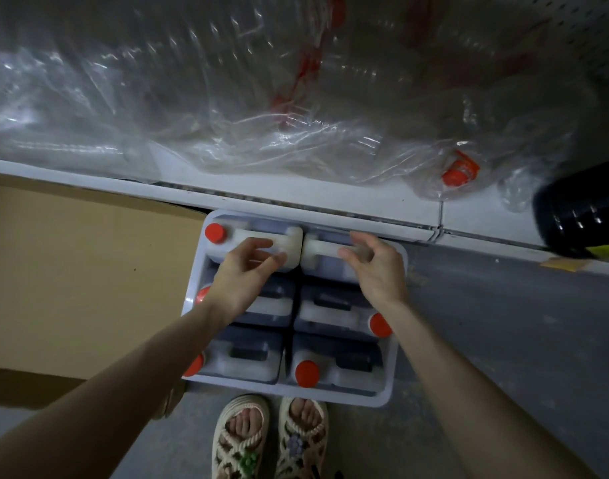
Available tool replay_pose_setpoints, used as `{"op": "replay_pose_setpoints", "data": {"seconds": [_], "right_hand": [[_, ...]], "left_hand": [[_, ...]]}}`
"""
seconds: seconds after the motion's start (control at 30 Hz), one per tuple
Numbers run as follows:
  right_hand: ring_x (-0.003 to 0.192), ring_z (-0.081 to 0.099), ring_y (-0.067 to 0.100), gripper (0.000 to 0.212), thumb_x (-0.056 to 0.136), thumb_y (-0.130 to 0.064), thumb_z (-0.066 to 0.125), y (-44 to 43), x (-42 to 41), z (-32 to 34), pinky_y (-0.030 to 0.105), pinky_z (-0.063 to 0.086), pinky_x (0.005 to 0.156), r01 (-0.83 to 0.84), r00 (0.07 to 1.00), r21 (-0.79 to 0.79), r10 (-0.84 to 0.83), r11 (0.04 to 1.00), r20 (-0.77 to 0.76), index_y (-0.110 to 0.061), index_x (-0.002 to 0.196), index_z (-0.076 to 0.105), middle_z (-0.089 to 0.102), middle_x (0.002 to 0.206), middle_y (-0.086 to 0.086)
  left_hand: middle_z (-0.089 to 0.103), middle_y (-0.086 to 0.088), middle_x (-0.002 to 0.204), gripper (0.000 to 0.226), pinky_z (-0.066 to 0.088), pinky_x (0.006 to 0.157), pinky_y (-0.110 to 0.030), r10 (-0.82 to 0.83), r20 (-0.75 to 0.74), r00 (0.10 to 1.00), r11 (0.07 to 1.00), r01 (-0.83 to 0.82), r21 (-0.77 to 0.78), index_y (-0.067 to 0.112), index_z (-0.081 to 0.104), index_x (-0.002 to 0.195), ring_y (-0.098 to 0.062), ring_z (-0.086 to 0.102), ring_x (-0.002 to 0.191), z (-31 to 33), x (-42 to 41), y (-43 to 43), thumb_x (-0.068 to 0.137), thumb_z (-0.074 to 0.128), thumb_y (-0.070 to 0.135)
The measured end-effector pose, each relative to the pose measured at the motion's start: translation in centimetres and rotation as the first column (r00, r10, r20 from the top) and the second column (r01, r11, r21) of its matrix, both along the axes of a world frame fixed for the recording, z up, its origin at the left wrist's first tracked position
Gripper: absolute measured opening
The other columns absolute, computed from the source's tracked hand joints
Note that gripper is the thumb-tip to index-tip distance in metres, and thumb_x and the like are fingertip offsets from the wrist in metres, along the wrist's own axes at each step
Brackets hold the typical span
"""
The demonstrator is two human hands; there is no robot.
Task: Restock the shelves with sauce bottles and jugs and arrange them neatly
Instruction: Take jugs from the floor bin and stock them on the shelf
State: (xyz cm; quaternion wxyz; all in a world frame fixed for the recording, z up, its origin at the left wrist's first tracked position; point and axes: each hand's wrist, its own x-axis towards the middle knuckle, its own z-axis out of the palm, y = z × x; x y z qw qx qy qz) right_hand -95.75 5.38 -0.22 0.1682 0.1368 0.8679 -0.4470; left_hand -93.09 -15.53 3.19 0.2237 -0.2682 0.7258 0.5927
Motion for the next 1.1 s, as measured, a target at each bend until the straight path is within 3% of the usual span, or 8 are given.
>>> {"op": "replay_pose_setpoints", "data": {"seconds": [0.13, 0.23, 0.4, 0.53, 0.73, 0.9, 1.03, 1.1], "right_hand": [[0.113, 0.057, 0.017, 0.037, 0.084, -0.04, 0.071, 0.9, -0.7, -0.7, 0.037, 0.03, 0.105, -0.132, 0.991, 0.191, 0.13, 0.973, 0.024, -0.021, 0.116, 0.068, 0.07, 0.109, -0.001], [0.119, 0.046, 0.01, 0.034, 0.083, -0.052, 0.067, 0.7, -1.0, -1.1, 0.03, 0.013, 0.089, -0.263, 0.962, 0.377, 0.271, 0.888, 0.032, -0.033, 0.111, 0.068, 0.063, 0.105, -0.013], [0.12, 0.044, 0.009, 0.033, 0.083, -0.053, 0.065, 0.8, -0.8, -2.1, 0.031, -0.001, 0.107, -0.279, 0.945, 0.437, 0.326, 0.855, -0.034, -0.029, 0.106, 0.067, 0.063, 0.105, -0.012], [0.105, 0.055, 0.017, 0.03, 0.081, -0.046, 0.072, 1.1, -1.1, -2.4, 0.028, 0.014, 0.106, -0.338, 0.92, 0.389, 0.389, 0.857, -0.057, -0.022, 0.099, 0.07, 0.061, 0.089, -0.007], [0.083, 0.05, 0.02, 0.025, 0.075, -0.042, 0.078, 1.0, -0.9, 1.4, 0.032, 0.032, 0.077, -0.334, 0.914, 0.336, 0.39, 0.881, -0.113, -0.019, 0.084, 0.071, 0.057, 0.075, -0.002], [0.075, 0.057, 0.023, 0.023, 0.077, -0.038, 0.078, 1.0, -0.3, 11.0, 0.035, 0.043, 0.069, -0.258, 0.951, 0.231, 0.289, 0.938, -0.113, -0.016, 0.081, 0.071, 0.063, 0.074, 0.005], [0.072, 0.055, 0.017, 0.026, 0.081, -0.043, 0.073, 0.8, 0.2, 21.8, 0.034, 0.042, 0.069, -0.195, 0.971, 0.23, 0.221, 0.953, -0.093, -0.019, 0.076, 0.063, 0.061, 0.072, 0.0], [0.067, 0.052, 0.014, 0.031, 0.081, -0.043, 0.073, 0.4, 0.6, 27.8, 0.035, 0.04, 0.067, -0.193, 0.971, 0.198, 0.215, 0.961, -0.1, -0.015, 0.074, 0.062, 0.056, 0.065, -0.004]], "left_hand": [[0.062, 0.0, 0.091, 0.024, 0.043, 0.056, -0.005, -0.036, -0.028, 0.999, 0.999, 0.037, 0.037, 0.017, 0.057, 0.114, -0.005, 0.058, 0.079, 0.2, -0.5, 1.0, 0.091, 0.063, 0.021], [0.061, -0.002, 0.09, 0.023, 0.045, 0.056, -0.007, -0.041, -0.052, 0.998, 0.998, 0.044, 0.054, 0.015, 0.057, 0.114, -0.007, 0.058, 0.079, -0.6, -1.1, 1.1, 0.091, 0.063, 0.018], [0.064, -0.01, 0.092, 0.018, 0.047, 0.063, -0.012, -0.044, -0.081, 0.996, 0.997, 0.049, 0.061, 0.019, 0.059, 0.108, -0.016, 0.06, 0.087, -2.3, -1.2, 1.1, 0.091, 0.063, 0.016], [0.063, -0.011, 0.092, 0.02, 0.047, 0.061, -0.013, -0.081, -0.092, 0.992, 0.996, 0.083, 0.027, 0.016, 0.059, 0.11, -0.015, 0.058, 0.083, -2.6, -1.2, 1.1, 0.091, 0.063, 0.013], [0.063, -0.006, 0.09, 0.022, 0.045, 0.061, -0.009, -0.125, -0.081, 0.989, 0.992, 0.126, -0.001, 0.014, 0.057, 0.112, -0.009, 0.059, 0.077, 0.3, -0.9, 1.0, 0.091, 0.064, 0.017], [0.062, -0.002, 0.092, 0.025, 0.045, 0.056, -0.007, -0.158, -0.11, 0.981, 0.986, 0.162, 0.032, 0.017, 0.056, 0.114, -0.012, 0.059, 0.082, 8.5, -0.1, 1.0, 0.09, 0.065, 0.021], [0.067, -0.005, 0.106, 0.04, 0.051, 0.077, -0.022, -0.203, -0.162, 0.966, 0.974, 0.216, 0.067, 0.02, 0.057, 0.117, -0.014, 0.063, 0.092, 18.1, 0.2, 0.5, 0.083, 0.072, 0.033], [0.067, -0.007, 0.108, 0.042, 0.049, 0.065, -0.013, -0.208, -0.202, 0.957, 0.973, 0.224, 0.058, 0.019, 0.056, 0.118, -0.013, 0.061, 0.086, 23.4, 0.4, 0.1, 0.082, 0.073, 0.031]]}}
